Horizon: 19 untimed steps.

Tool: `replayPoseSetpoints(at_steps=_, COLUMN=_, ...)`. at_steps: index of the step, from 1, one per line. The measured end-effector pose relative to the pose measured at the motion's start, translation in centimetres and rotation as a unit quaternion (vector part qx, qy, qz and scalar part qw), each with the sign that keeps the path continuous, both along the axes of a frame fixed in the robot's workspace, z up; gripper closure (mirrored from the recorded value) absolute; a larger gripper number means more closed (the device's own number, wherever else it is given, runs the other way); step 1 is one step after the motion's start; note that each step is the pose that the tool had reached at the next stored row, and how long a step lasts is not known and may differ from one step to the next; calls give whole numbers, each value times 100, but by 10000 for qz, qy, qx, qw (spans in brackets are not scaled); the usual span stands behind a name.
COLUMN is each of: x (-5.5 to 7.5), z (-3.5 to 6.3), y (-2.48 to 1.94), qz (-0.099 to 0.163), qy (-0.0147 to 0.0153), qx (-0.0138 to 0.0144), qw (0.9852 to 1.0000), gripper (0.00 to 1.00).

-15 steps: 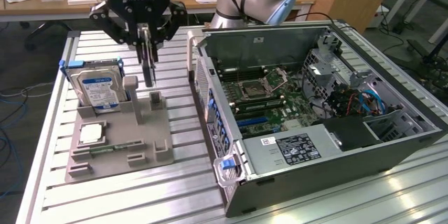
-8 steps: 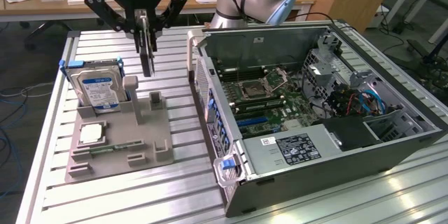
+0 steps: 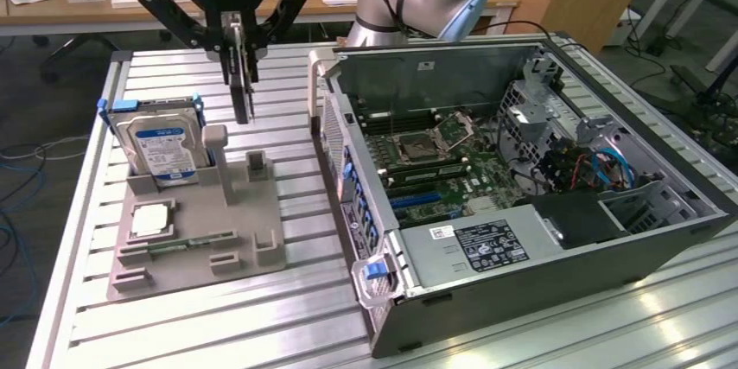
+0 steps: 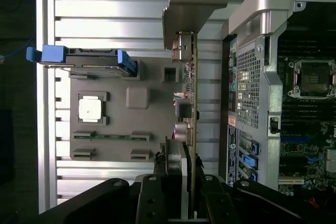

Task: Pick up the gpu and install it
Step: 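Pick up the gpu and move the gpu toward the slot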

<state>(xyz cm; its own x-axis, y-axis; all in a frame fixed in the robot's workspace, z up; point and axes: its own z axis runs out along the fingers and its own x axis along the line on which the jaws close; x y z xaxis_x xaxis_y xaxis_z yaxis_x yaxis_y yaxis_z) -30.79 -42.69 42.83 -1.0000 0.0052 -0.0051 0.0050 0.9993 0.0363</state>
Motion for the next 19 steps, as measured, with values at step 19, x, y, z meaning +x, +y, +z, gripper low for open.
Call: replayPoseSetpoints(at_steps=19, x=173, z=0, y=0, qz=0, qy=0, qx=0, qw=10000, gripper=72)
